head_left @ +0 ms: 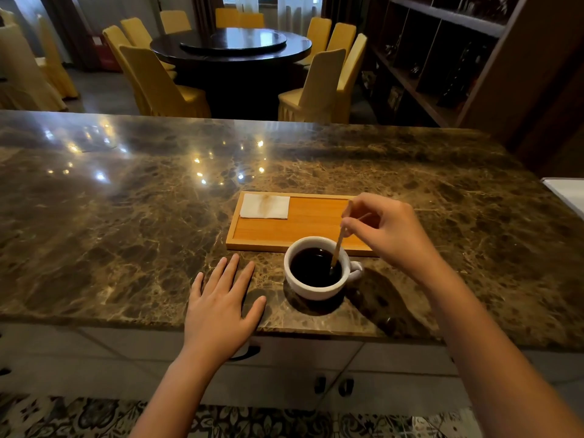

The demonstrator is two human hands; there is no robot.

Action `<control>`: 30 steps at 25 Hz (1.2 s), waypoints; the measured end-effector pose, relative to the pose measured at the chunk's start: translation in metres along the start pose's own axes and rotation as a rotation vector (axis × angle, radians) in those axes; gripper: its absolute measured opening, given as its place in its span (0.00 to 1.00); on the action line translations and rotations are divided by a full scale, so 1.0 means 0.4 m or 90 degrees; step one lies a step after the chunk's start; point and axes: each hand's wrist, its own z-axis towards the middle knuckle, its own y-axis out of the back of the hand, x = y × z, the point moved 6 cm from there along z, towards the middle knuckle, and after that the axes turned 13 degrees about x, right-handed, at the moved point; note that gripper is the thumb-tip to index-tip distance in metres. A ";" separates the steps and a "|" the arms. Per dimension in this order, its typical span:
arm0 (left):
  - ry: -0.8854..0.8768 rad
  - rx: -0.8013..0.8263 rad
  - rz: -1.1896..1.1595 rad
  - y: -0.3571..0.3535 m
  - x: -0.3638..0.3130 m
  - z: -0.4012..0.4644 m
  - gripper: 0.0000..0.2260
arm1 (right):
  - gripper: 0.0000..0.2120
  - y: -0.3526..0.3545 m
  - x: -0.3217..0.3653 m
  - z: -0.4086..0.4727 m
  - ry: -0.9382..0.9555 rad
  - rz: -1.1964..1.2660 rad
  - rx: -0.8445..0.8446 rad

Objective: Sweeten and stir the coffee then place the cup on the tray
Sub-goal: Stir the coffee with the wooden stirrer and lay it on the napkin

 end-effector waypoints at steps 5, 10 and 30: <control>-0.001 0.003 -0.001 0.001 -0.001 -0.001 0.30 | 0.04 0.004 -0.045 -0.069 -0.028 0.126 0.028; -0.002 -0.001 0.000 0.003 -0.002 -0.002 0.29 | 0.06 -0.075 -0.058 -0.112 -0.017 0.329 -0.042; -0.004 -0.013 0.007 -0.002 0.001 0.002 0.28 | 0.05 -0.114 -0.014 -0.143 0.042 0.224 -0.157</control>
